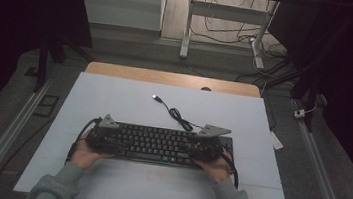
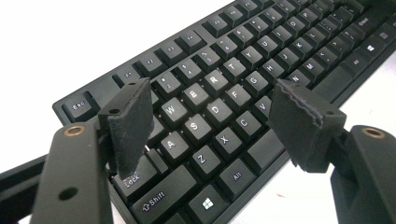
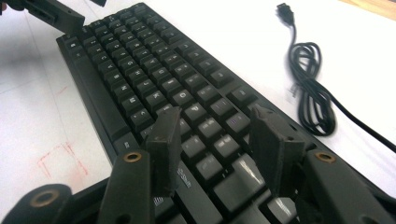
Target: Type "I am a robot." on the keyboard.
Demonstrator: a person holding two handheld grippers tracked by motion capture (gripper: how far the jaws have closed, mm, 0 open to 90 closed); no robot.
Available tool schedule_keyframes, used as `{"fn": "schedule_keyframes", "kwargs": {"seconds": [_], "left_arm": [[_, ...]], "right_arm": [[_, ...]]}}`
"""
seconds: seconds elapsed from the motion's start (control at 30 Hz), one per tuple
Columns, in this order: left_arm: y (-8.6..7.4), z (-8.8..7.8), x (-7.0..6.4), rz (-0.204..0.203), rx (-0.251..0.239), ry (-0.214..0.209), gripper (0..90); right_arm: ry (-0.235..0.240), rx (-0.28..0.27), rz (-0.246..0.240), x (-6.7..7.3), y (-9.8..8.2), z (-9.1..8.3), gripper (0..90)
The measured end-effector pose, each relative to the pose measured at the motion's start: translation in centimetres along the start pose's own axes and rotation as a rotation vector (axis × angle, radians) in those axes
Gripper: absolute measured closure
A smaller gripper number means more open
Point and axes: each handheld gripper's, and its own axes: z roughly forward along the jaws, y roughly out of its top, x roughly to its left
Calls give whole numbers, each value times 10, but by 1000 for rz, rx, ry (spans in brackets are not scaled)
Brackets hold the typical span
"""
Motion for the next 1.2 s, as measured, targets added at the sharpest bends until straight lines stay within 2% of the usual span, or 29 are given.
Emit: {"fn": "schedule_keyframes", "kwargs": {"seconds": [0.23,0.27,0.87,1.1,1.2], "left_arm": [[-1,-1,3,-14,-13,10,308],[-1,-1,3,-15,-12,12,307],[3,-2,8,-14,-35,27,319],[14,3,7,3,-58,14,376],[18,7,6,28,-67,8,451]], "right_arm": [[-10,-14,8,-1,-10,-15,518],[-23,-10,5,-1,-11,-16,518],[-20,3,-5,-3,-12,-14,515],[-18,1,-13,-2,-11,-13,514],[-14,1,-13,-2,-11,-12,514]]}}
